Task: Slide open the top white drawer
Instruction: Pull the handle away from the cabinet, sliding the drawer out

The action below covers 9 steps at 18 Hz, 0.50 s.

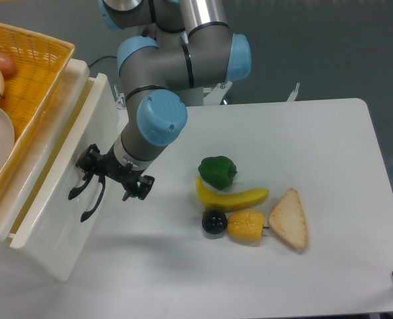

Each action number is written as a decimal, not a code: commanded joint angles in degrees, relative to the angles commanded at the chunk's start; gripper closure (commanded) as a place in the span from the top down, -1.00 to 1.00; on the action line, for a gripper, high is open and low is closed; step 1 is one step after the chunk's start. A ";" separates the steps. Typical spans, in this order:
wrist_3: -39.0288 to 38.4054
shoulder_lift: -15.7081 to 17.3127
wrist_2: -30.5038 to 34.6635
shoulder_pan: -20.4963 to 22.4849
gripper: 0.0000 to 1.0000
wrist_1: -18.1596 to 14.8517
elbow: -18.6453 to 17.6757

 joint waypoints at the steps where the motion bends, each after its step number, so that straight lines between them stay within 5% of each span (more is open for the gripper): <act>1: 0.00 0.00 0.00 0.00 1.00 0.00 0.09; 9: 0.44 -0.09 3.08 0.09 1.00 0.09 0.70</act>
